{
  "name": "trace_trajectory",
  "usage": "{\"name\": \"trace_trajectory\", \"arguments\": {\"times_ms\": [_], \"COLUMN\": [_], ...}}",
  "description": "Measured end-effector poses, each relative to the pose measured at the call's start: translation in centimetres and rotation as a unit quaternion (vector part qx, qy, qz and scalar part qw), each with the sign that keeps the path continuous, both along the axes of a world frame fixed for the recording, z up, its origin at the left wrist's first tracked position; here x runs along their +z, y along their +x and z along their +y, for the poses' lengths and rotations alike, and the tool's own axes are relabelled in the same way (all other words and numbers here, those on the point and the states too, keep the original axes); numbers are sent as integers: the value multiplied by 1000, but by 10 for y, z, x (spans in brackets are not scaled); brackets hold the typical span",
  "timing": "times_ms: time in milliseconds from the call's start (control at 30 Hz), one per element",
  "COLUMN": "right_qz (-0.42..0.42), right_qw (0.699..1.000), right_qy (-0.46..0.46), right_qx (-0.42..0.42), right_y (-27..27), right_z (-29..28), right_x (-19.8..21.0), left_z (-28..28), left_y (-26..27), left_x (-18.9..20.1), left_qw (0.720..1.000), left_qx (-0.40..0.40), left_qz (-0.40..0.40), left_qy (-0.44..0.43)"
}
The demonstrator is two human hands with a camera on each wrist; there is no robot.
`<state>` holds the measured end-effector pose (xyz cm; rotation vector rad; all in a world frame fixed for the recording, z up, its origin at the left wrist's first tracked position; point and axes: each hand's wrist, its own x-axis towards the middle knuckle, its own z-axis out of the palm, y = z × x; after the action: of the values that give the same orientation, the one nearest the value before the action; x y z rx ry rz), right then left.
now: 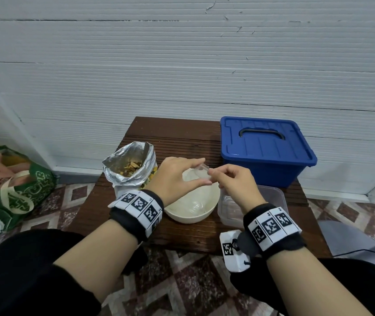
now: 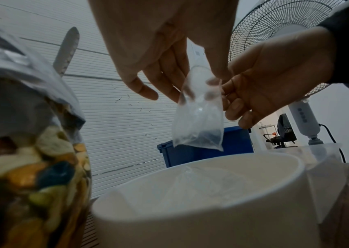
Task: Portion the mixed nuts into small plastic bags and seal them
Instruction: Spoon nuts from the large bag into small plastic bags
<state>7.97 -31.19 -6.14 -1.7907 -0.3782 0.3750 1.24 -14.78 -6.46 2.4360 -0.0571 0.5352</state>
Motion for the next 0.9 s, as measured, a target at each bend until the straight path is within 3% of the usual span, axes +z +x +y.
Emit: {"name": "trace_trajectory", "arguments": {"times_ms": [267,533,900], "right_qz": [-34,0,-15], "right_qw": [999,999,998], "right_qy": [-11,11,60], "right_qx": [-26,-39,17], "right_y": [2,4,-9], "right_z": [4,2,51], "right_x": [-2,1,28], "left_z": [-9,-6,35], "left_y": [-5,-5,-32], "left_x": [0,3,64], "left_qw": [999,998,980], "left_qx": [37,46,112], "left_qz": [29,-16,-120], "left_qy": [13,-36,-110]}}
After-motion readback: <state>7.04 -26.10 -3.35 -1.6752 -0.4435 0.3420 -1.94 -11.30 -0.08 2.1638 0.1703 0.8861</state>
